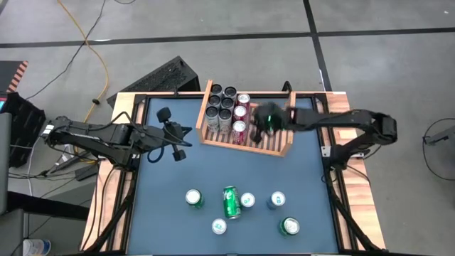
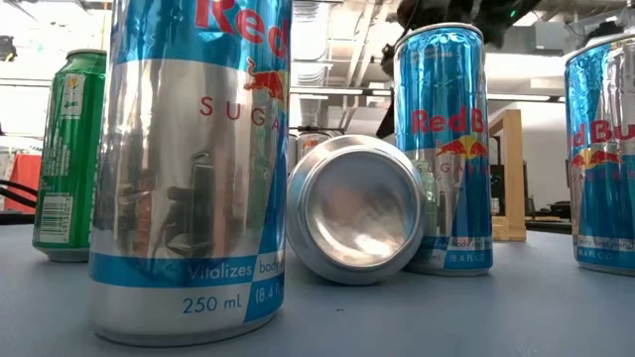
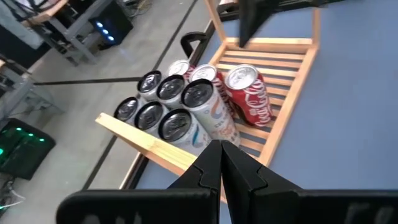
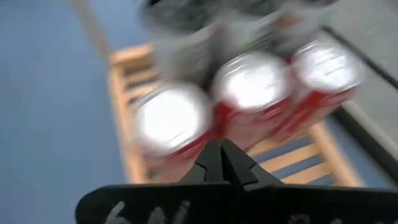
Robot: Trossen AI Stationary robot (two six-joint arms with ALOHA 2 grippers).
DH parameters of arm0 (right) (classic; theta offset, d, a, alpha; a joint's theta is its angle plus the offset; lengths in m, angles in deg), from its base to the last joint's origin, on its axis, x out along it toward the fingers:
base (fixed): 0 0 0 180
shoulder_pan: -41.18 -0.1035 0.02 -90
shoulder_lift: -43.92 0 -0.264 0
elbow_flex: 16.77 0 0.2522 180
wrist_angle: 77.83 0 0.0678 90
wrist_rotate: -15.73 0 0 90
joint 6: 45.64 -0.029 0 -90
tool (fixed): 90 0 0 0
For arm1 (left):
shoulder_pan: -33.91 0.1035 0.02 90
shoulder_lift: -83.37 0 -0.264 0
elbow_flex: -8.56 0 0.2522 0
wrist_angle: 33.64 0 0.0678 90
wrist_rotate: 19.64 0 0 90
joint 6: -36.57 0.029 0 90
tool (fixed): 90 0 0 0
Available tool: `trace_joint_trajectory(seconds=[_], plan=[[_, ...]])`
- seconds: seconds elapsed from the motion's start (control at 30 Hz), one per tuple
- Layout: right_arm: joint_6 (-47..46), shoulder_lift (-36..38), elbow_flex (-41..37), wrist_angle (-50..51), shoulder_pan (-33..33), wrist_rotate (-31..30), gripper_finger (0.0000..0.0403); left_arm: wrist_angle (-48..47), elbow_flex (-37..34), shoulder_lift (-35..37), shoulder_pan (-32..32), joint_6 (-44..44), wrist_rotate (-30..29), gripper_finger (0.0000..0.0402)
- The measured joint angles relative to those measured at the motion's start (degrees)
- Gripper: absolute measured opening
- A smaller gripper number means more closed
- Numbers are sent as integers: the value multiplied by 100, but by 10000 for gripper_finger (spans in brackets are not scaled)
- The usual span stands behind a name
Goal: Place canned beverage on shelf
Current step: Adjust the red soda cans on the shelf
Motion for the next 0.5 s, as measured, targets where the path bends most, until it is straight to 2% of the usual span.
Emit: trace_joint_trajectory(seconds=[0.13, 0.2, 0.33, 0.5], plan=[[-482, -177, -2, 379, -1086, -984, 0, -105, 0, 0, -9, -77, 141, 0], [-807, -312, -2, 439, -1422, -1343, 0, -96, 0, 0, -9, -78, 164, 0], [-1311, -717, -2, 334, -1672, -1605, 0, -95, 0, 0, -12, -44, 166, 0], [-1382, -1426, -10, 206, -1691, -1942, 0, -100, 0, 0, -14, -37, 167, 0]])
